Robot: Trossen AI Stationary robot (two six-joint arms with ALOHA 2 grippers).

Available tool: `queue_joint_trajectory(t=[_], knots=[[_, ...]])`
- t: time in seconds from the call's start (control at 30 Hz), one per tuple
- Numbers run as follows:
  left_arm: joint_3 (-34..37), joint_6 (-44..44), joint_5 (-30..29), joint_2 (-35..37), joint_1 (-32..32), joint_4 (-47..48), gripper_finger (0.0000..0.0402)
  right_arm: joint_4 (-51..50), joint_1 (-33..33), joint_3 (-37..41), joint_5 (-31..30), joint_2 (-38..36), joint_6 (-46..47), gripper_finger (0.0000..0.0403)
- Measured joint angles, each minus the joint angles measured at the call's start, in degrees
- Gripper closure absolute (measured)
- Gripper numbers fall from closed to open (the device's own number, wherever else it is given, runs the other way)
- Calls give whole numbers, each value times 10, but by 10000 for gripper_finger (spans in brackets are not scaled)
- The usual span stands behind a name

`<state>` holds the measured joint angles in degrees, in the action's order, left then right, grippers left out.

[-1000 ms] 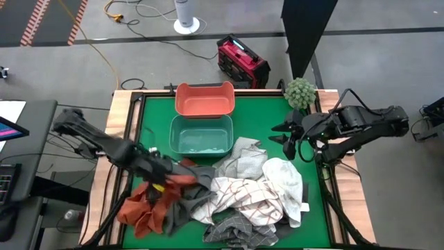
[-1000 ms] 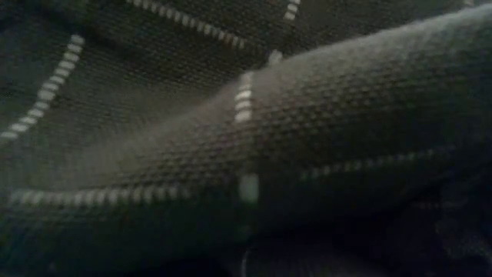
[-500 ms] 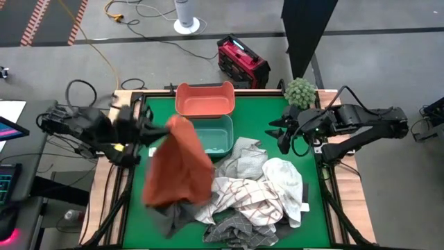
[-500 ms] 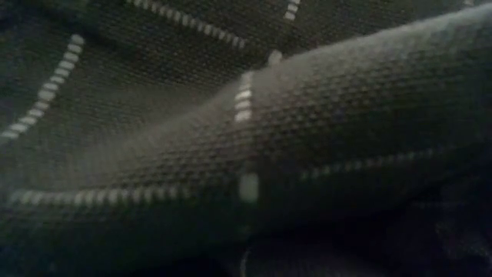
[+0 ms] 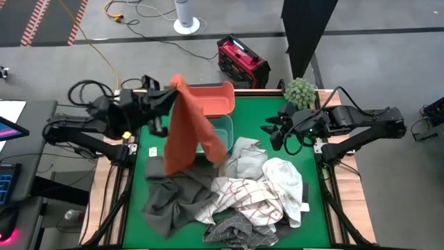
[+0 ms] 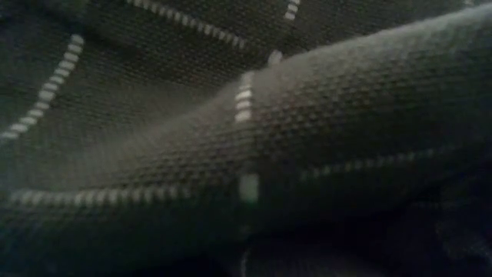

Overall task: Sort towels by color in basket
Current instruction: Put the orange towel into the green bin

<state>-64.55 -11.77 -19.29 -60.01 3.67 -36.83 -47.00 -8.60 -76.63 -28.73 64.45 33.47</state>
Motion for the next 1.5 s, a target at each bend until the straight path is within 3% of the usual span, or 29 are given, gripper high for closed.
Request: queue_joint_trajectory(t=[0.23,0.5,0.73,0.93,1.23,1.37,1.5], knots=[[-10,56,83,-59,-94,-194,401,0,1,0,-15,1,2,196],[-109,191,194,-147,-174,-285,401,5,0,0,-15,9,11,196],[-203,194,255,-226,-209,-293,401,23,0,0,-15,19,10,196],[-212,275,319,-269,-231,-252,401,25,-2,0,-14,11,9,196],[-212,299,446,-255,-244,-63,401,25,-30,0,-14,-49,15,196],[-212,238,463,-196,-244,175,401,24,-43,0,-14,-63,21,196],[-212,178,443,-134,-244,396,401,24,-50,0,-14,-65,21,196]])
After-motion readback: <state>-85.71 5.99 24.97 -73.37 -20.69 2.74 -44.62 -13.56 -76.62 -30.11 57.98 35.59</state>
